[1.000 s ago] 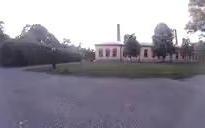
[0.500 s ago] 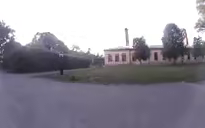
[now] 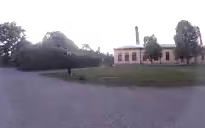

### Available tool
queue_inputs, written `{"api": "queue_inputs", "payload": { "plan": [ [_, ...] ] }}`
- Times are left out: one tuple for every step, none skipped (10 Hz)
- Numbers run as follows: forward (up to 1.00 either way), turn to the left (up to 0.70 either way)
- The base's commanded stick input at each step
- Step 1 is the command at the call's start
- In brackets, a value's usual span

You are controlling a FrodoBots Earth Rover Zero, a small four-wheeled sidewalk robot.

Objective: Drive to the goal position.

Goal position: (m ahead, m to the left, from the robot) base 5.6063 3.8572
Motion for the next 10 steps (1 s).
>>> {"api": "queue_inputs", "payload": {
  "plan": [
    [0.7, 0.27],
    [0.7, 0.27],
    [0.7, 0.27],
    [0.7, 0.27],
    [0.7, 0.27],
    [0.7, 0.27],
    [0.7, 0.27],
    [0.7, 0.27],
    [0.7, 0.27],
    [0.7, 0.27]
  ]
}}
